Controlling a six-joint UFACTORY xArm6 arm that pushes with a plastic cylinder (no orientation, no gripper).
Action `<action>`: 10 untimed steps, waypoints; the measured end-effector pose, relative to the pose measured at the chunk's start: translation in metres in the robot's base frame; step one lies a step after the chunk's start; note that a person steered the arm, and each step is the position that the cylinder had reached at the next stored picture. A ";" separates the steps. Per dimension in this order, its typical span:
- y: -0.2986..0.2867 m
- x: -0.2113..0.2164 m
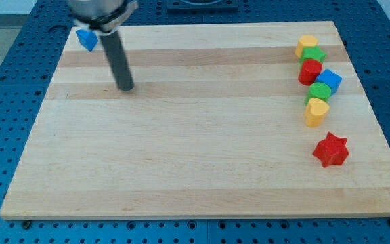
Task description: Move the green star slightly left and down
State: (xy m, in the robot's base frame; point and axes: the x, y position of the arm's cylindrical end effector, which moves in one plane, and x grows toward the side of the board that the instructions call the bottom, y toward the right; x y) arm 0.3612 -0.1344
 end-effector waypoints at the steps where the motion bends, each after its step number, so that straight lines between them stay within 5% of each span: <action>1: 0.067 -0.060; 3: 0.249 -0.146; 5: 0.438 -0.128; 6: 0.475 -0.099; 7: 0.471 -0.065; 10: 0.357 -0.058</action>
